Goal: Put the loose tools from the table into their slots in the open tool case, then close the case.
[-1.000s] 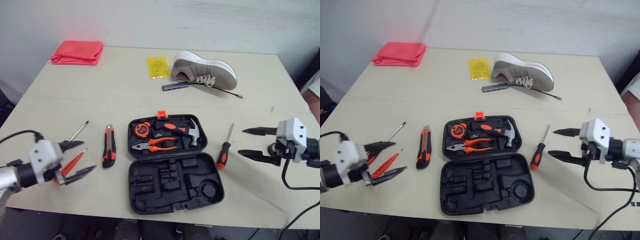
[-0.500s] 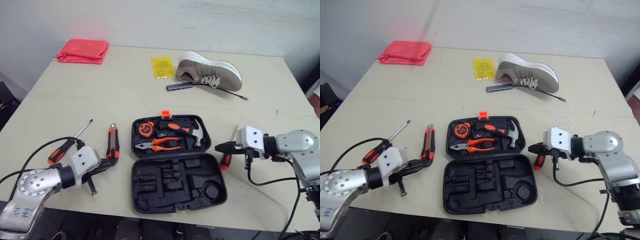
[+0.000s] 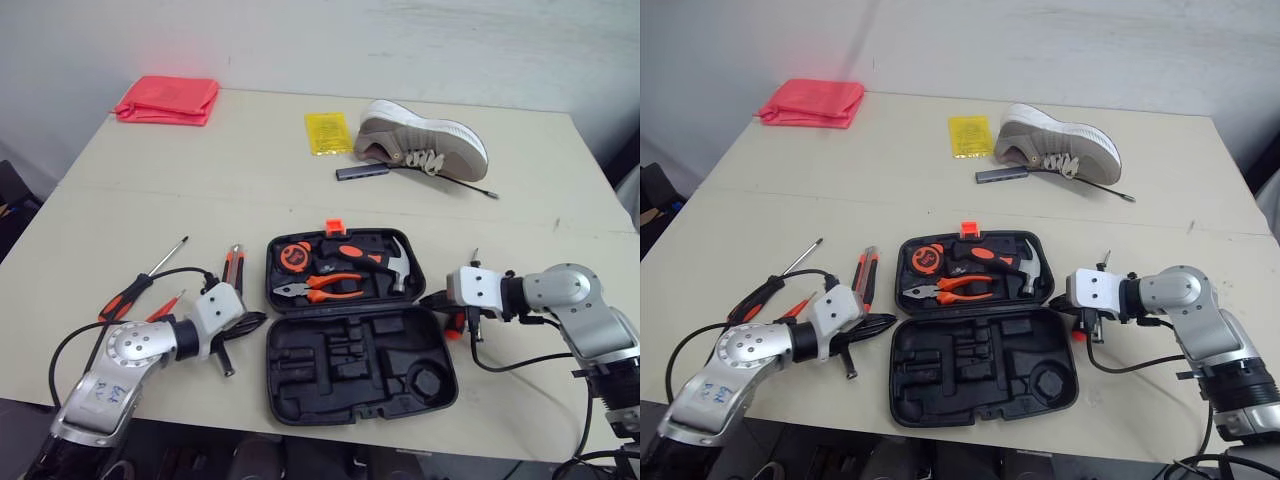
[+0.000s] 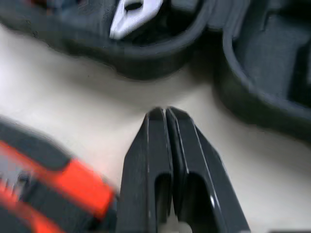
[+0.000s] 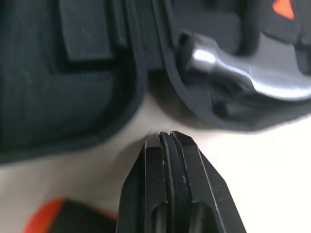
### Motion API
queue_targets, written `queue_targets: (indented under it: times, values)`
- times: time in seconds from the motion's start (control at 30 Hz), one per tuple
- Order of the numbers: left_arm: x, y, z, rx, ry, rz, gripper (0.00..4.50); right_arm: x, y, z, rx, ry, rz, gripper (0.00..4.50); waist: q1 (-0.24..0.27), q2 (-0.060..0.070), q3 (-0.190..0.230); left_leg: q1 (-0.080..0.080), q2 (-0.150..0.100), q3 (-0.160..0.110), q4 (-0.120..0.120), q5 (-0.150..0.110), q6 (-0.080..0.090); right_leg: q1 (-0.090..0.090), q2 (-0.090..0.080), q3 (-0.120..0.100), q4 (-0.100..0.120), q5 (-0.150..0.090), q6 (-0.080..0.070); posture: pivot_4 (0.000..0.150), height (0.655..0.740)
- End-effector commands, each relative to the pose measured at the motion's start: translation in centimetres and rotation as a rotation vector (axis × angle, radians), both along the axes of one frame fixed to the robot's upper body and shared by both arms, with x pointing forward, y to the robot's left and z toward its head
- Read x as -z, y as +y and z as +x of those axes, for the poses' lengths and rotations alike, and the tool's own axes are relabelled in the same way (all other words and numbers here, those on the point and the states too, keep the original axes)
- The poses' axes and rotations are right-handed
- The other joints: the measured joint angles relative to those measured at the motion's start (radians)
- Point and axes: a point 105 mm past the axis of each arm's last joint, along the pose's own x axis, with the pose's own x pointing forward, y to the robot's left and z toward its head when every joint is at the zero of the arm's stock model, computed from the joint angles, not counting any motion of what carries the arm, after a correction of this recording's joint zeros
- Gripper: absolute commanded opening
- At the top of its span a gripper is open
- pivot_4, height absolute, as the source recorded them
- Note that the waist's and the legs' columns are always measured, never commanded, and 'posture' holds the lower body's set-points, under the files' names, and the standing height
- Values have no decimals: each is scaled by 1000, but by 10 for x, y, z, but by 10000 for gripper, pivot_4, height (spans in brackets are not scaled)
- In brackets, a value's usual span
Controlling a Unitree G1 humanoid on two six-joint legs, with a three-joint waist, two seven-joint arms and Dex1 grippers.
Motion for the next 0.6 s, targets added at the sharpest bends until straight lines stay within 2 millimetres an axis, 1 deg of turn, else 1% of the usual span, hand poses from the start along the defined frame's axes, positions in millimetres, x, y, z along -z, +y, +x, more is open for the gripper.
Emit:
queue_targets:
  times: [0.03,0.13,0.37,0.5,0.6]
  values:
    - [0,-9,0,31,6,5,419,-6,8,-1,-27,-24,16,0,0,0,0,0,0,0,0,0,0,0,0,0,0,0,0,1500,7400]
    - [0,-12,-3,50,38,-4,419,-7,9,-2,-31,-22,21,0,0,0,0,0,0,0,1,0,0,0,0,0,0,0,0,1500,7400]
    - [-13,-19,-1,63,65,-79,419,-5,9,-13,-51,23,18,0,0,0,0,0,0,0,2,0,0,0,0,0,1,0,0,1500,7400]
    - [-14,-17,8,55,72,-55,419,-7,7,-23,-67,56,14,0,2,0,0,-1,0,0,3,0,0,0,0,0,1,0,0,1500,7400]
    - [-18,-18,16,58,59,-46,419,-7,6,-29,-73,78,10,0,4,0,0,-1,-1,0,3,0,1,0,0,0,1,0,0,1500,7400]
